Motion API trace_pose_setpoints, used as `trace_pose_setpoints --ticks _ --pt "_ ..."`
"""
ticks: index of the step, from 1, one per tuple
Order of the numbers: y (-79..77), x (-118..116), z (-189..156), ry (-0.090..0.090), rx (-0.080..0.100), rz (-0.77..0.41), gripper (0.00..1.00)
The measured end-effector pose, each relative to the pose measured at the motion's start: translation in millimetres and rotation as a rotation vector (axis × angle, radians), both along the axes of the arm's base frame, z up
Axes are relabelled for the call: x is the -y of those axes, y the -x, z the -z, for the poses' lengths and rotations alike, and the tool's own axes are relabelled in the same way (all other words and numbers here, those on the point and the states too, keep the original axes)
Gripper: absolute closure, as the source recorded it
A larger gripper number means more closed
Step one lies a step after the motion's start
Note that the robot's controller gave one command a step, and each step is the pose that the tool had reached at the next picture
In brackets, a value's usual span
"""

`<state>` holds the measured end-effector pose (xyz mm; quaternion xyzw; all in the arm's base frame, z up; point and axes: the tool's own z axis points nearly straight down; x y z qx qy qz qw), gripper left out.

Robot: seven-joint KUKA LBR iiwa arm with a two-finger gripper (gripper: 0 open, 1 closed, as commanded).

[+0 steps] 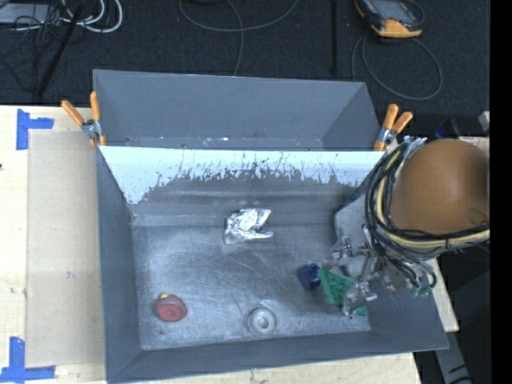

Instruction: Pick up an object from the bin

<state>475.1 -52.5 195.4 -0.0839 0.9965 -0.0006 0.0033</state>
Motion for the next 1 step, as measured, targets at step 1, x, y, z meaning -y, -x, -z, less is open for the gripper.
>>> trace_pose_setpoints --ticks 1 --pt "-15.9 -0.4 -69.1 0.000 0.002 -0.003 1.00"
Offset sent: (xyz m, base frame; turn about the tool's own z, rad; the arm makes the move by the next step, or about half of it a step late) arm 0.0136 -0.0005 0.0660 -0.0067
